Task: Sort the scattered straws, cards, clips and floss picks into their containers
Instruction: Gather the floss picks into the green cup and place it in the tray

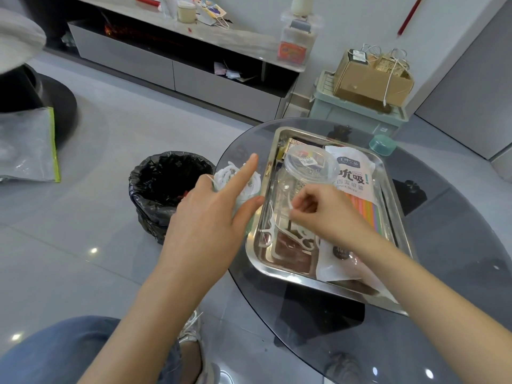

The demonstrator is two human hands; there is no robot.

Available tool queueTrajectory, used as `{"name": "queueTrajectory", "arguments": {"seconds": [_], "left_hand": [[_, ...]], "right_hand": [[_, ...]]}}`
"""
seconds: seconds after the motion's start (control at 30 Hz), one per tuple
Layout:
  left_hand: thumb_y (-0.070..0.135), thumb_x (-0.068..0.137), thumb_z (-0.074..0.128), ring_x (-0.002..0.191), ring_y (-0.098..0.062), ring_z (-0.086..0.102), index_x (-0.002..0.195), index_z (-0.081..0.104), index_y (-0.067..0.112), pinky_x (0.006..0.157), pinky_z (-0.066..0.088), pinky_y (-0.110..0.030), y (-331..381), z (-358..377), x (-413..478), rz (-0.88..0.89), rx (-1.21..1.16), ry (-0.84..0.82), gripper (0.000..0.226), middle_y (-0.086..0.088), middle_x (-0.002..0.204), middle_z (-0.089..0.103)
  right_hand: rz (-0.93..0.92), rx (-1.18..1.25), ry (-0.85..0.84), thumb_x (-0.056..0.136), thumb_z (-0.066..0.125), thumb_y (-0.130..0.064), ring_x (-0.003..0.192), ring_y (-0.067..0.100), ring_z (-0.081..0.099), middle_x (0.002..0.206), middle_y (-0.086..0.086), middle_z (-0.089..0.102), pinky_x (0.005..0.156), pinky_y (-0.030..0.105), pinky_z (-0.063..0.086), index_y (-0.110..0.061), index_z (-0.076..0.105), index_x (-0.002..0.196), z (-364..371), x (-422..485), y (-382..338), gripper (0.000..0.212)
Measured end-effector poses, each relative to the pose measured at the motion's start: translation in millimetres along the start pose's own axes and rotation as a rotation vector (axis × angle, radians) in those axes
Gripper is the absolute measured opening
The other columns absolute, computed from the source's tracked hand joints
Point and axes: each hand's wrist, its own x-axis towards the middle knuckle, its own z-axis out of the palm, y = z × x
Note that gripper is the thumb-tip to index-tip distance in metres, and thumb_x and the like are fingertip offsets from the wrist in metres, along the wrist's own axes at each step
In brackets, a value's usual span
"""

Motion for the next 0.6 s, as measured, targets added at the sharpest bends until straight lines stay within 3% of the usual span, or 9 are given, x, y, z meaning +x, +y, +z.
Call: {"name": "queueTrajectory", "arguments": {"seconds": [0.07, 0.17, 0.27, 0.43, 0.6], "left_hand": [[0.064, 0.082, 0.030, 0.069, -0.013, 0.044, 0.137, -0.008, 0.064, 0.059, 0.037, -0.028, 1.2, -1.1, 0.1, 0.013, -0.026, 0.013, 0.067, 0.004, 0.081, 0.041], [0.063, 0.080, 0.045, 0.063, -0.011, 0.046, 0.140, -0.021, 0.053, 0.054, 0.039, -0.028, 3.8, -2.3, 0.9, 0.035, -0.050, 0.048, 0.091, 0.006, 0.073, 0.045], [0.067, 0.073, 0.051, 0.062, -0.005, 0.044, 0.146, -0.020, 0.037, 0.050, 0.030, -0.024, 4.2, -1.5, 2.7, 0.000, -0.062, 0.066, 0.106, 0.012, 0.070, 0.042], [0.071, 0.068, 0.052, 0.062, -0.005, 0.044, 0.150, -0.013, 0.027, 0.048, 0.026, -0.020, 3.9, -1.7, 2.6, -0.004, -0.070, 0.060, 0.114, 0.015, 0.071, 0.040], [0.072, 0.067, 0.050, 0.068, -0.006, 0.049, 0.151, -0.008, 0.026, 0.050, 0.029, -0.015, 2.7, -1.5, 2.8, -0.021, -0.106, 0.078, 0.112, 0.012, 0.085, 0.051]], "right_hand": [[-0.008, 0.197, 0.092, 0.081, 0.068, -0.010, 0.070, 0.006, 0.061, 0.077, -0.004, 0.064, 0.065, 0.014, 0.053, -0.021, 0.060, 0.083, -13.6, -1.7, -6.9, 0.013], [-0.122, 0.521, 0.182, 0.083, 0.066, -0.004, 0.067, 0.013, 0.065, 0.072, -0.003, 0.066, 0.062, 0.021, 0.056, -0.019, 0.059, 0.100, -33.6, -6.5, -29.0, 0.024], [-0.295, 0.643, 0.242, 0.083, 0.066, 0.000, 0.064, 0.016, 0.068, 0.069, 0.000, 0.066, 0.064, 0.026, 0.057, -0.013, 0.059, 0.103, -37.6, -11.4, -54.2, 0.025], [-0.428, 0.580, 0.254, 0.083, 0.065, 0.002, 0.067, 0.018, 0.070, 0.072, 0.007, 0.070, 0.068, 0.034, 0.059, -0.008, 0.059, 0.095, -15.6, -16.7, -72.8, 0.017], [-0.475, 0.293, 0.262, 0.082, 0.068, -0.002, 0.073, 0.006, 0.064, 0.075, -0.004, 0.069, 0.068, 0.030, 0.053, -0.011, 0.070, 0.086, 1.7, -20.7, -65.2, 0.010]]}}
